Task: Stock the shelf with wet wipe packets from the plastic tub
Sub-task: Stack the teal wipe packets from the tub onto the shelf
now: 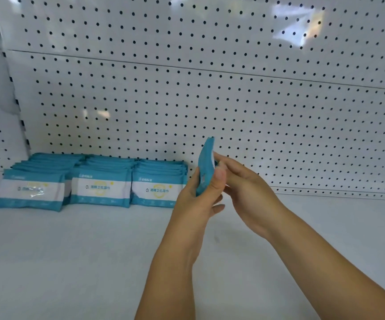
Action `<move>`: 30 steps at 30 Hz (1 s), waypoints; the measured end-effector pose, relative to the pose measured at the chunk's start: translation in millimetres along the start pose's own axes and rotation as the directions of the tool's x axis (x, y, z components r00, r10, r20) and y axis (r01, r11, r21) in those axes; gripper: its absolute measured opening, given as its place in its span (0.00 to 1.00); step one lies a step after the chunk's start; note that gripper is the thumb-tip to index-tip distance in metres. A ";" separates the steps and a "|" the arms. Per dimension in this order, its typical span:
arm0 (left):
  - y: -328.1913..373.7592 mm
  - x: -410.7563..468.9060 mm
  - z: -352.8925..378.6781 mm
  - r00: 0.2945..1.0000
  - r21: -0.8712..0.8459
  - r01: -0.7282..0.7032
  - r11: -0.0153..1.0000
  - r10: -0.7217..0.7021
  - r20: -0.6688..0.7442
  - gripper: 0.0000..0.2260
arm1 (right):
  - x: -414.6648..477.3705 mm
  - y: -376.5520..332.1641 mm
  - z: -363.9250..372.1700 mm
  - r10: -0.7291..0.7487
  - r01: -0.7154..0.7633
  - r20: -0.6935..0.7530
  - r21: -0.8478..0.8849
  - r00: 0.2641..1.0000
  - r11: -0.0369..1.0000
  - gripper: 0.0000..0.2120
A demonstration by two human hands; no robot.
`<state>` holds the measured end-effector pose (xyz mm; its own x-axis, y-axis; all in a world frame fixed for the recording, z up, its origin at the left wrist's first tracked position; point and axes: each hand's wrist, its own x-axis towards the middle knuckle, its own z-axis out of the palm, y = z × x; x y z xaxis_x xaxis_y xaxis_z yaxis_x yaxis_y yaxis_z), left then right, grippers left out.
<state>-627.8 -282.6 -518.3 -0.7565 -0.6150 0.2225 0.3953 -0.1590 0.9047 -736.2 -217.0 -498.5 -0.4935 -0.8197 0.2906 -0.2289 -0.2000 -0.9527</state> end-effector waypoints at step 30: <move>18.7 -3.6 -58.6 0.891 -0.213 -0.085 0.973 -0.022 -0.454 0.10 | 28.6 0.0 25.0 -0.018 0.032 0.068 -0.215 0.998 0.976 0.20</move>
<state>-587.1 -328.6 -523.5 -0.4455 -0.8952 0.0133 0.5596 -0.2669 0.7846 -729.3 -253.9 -492.4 -0.4315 -0.8504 0.3011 -0.4200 -0.1060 -0.9013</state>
